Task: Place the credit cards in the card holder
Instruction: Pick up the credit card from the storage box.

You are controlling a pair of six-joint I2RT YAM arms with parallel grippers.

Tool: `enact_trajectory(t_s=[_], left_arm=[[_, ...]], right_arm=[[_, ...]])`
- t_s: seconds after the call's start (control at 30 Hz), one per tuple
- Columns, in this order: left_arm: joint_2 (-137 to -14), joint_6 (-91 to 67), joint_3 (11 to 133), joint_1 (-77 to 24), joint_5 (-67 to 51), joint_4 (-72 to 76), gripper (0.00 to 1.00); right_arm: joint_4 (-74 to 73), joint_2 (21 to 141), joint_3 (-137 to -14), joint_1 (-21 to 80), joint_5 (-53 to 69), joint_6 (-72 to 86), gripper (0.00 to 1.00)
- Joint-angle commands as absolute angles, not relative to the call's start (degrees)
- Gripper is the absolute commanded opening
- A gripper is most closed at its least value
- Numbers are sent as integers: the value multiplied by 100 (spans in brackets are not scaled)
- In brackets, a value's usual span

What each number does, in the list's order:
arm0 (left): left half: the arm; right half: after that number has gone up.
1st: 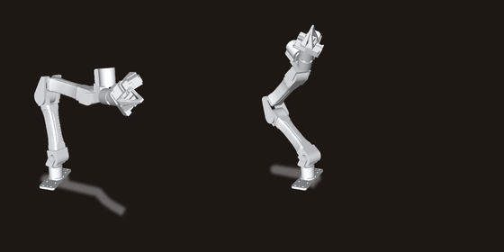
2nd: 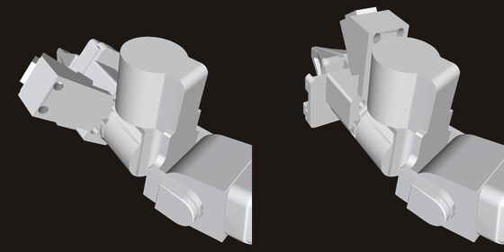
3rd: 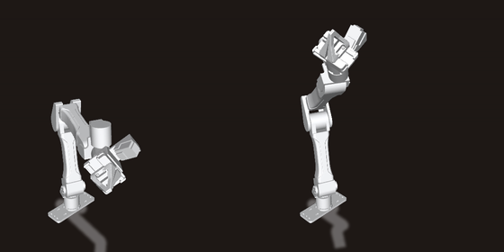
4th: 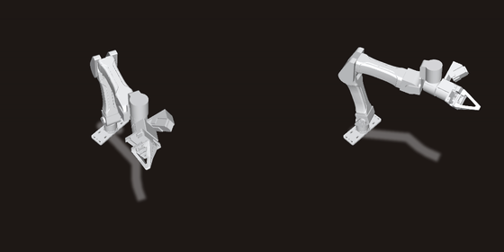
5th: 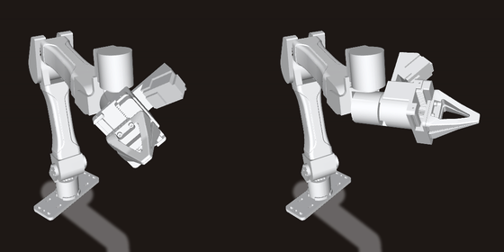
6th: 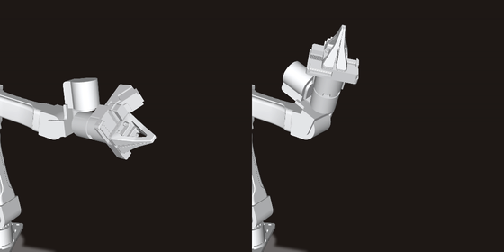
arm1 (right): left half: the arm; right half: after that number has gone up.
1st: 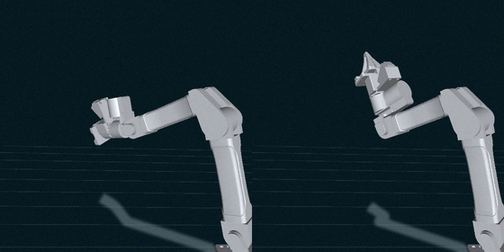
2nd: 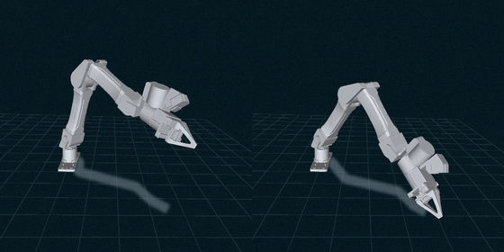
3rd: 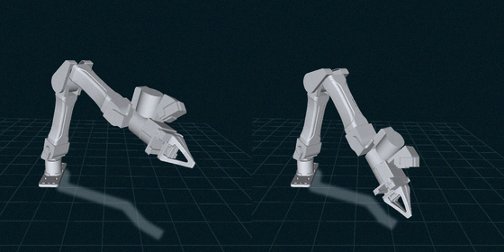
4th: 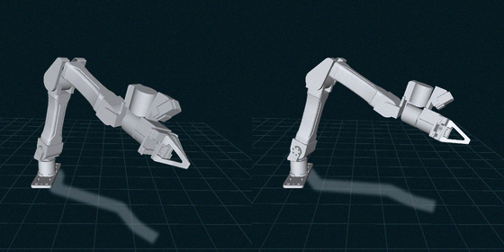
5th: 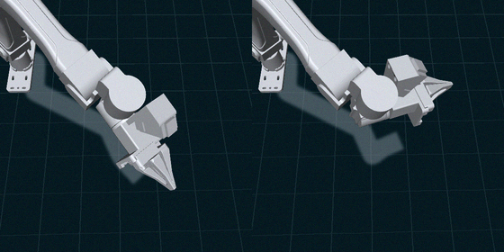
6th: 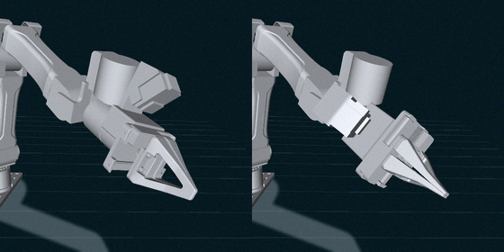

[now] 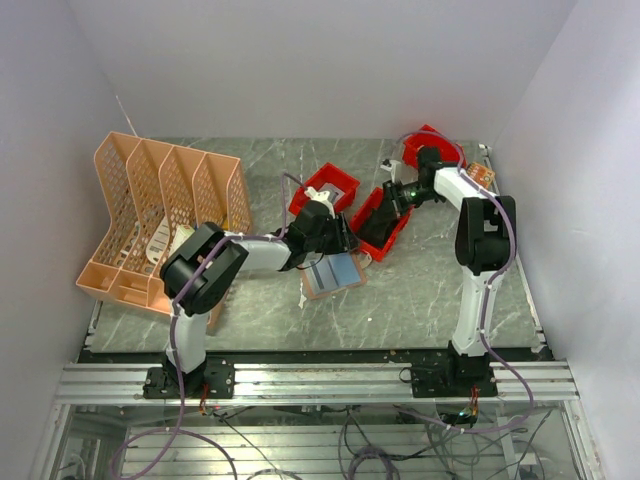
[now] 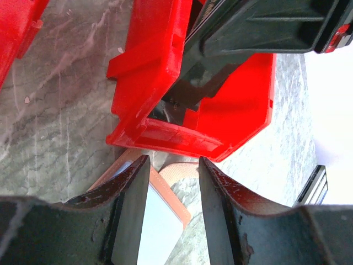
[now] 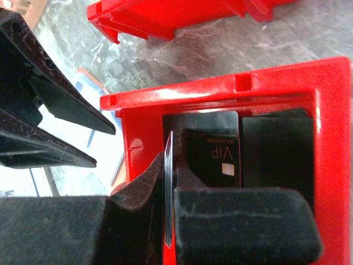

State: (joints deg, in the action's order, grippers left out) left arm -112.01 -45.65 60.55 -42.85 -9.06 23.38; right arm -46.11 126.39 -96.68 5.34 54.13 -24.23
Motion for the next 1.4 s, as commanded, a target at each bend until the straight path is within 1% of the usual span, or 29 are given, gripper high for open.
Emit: enact_trajectory(t_s=[0.0, 0.1, 0.27, 0.37, 0.6, 0.93, 1.03, 1.17, 1.37], left_arm=[[-10942, -4518, 5988, -4246, -896, 2538, 52], [-10929, -4527, 5970, -4248, -900, 2540, 52], [-10873, -4538, 5898, -4245, -862, 2541, 52], [-10872, -4535, 5889, -4242, -869, 2540, 52], [-10881, -4536, 5906, -4238, -888, 2551, 52], [-10818, -4511, 5916, -4221, -888, 2509, 52], [-10794, -4509, 5902, -4219, -889, 2502, 52], [-10705, -4498, 5863, -4217, -863, 2495, 52], [-10441, -4449, 5716, -4209, -800, 2520, 52]], right_arm=[[-4550, 12334, -9536, 313, 5961, -2317, 4], [-4624, 12441, -9530, 299, 6169, -2335, 11], [-4730, 12542, -9597, 264, 6322, -2339, 19], [-4715, 12542, -9579, 244, 6369, -2321, 22], [-4731, 12558, -9555, 201, 6375, -2332, 23], [-4739, 12418, -9478, 32, 6338, -2374, 20], [-4707, 12380, -9446, 18, 6283, -2364, 15], [-4607, 12274, -9440, -6, 6092, -2307, 0], [-4318, 11852, -9399, -154, 5720, -2198, 0]])
